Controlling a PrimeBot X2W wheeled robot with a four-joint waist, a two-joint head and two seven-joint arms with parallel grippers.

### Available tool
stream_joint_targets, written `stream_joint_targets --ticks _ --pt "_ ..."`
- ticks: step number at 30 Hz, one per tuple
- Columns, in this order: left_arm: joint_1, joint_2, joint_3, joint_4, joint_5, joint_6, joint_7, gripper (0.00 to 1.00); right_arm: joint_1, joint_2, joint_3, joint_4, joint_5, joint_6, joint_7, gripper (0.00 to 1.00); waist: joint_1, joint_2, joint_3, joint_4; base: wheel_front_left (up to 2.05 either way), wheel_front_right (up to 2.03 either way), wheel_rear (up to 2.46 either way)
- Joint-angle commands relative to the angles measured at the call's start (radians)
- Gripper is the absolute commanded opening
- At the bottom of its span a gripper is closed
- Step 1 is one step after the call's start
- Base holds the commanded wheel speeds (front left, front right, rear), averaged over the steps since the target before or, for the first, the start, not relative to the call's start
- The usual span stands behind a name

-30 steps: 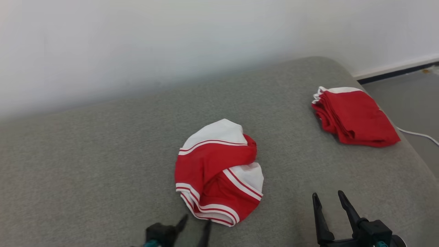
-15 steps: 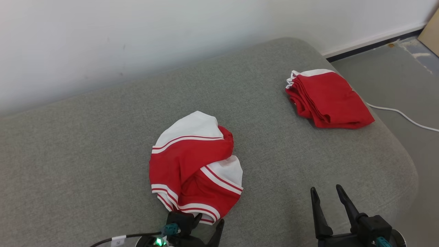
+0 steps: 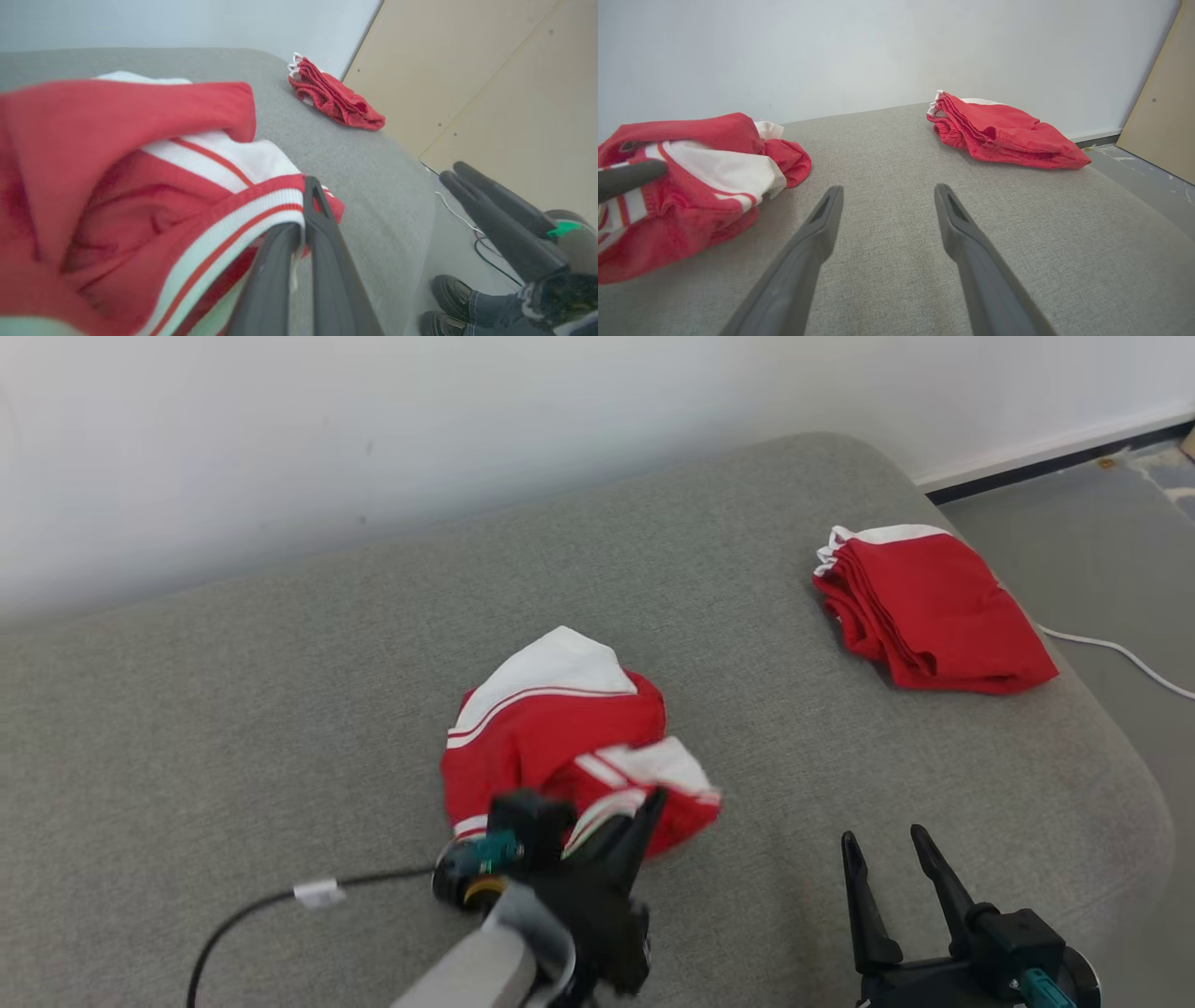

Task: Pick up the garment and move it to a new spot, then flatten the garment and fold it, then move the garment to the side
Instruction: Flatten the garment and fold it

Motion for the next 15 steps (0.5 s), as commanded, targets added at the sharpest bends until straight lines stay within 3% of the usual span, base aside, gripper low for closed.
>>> stream_joint_targets --ticks 1,15 --pt "-0.056 0.0 -0.004 -0.029 -0.031 -0.006 -0.018 0.0 -0.006 0.003 -0.001 0.0 0.006 -0.002 -0.005 1.0 -0.0001 -0.0001 0.0 0.016 0.0 0.0 0.0" --pt "-0.556 0.0 0.006 -0.214 -0.211 0.002 -0.096 0.0 -0.007 0.003 0.016 0.013 0.014 -0.003 -0.005 1.0 -0.0001 -0.0001 -0.014 0.042 0.0 0.0 0.0"
